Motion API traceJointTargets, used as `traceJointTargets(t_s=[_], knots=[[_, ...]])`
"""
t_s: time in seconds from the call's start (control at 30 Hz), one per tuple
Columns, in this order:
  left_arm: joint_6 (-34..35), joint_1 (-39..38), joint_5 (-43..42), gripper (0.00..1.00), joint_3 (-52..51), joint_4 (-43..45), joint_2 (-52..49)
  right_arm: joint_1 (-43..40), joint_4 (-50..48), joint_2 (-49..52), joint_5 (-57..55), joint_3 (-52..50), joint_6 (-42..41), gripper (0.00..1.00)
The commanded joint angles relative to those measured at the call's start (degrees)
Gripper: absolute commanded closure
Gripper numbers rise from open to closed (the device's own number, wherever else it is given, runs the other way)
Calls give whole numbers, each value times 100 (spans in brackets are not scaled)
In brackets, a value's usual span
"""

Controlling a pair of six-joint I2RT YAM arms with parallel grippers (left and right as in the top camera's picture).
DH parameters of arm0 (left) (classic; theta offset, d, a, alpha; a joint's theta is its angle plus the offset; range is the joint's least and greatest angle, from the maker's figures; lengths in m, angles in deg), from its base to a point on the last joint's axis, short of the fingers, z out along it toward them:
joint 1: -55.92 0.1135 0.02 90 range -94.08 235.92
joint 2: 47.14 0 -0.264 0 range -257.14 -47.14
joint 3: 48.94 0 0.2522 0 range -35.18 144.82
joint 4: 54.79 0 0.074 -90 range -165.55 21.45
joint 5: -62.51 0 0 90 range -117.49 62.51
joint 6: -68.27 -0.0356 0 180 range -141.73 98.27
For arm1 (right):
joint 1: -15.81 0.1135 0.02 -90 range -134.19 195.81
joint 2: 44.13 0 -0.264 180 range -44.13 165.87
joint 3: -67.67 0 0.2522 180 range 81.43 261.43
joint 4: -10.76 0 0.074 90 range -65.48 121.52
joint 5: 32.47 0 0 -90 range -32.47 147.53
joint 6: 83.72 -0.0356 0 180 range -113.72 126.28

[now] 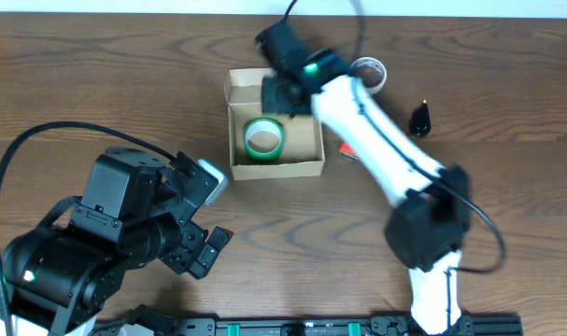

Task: Pack container
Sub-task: 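Release the green tape and grasp the white masking tape roll's rim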

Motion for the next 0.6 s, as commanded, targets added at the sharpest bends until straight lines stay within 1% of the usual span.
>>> traceJointTargets(t_s=[0.0,0.07,0.2,0.4,0.57], knots=[[22,-13,-83,5,98,-17,0,-411,-247,-529,-452,146,1399,46],[22,-13,-83,5,98,-17,0,-649,-306,-529,-551,146,1926,45],[22,-13,-83,5,101,-17,0,-1132,-282,-326,-557,144,2465,41],[22,-13,-83,5,98,-17,0,-1650,-382,142,-555,144,2922,39],[22,-13,-83,5,98,-17,0,-1928,-516,619,-557,144,3224,39]])
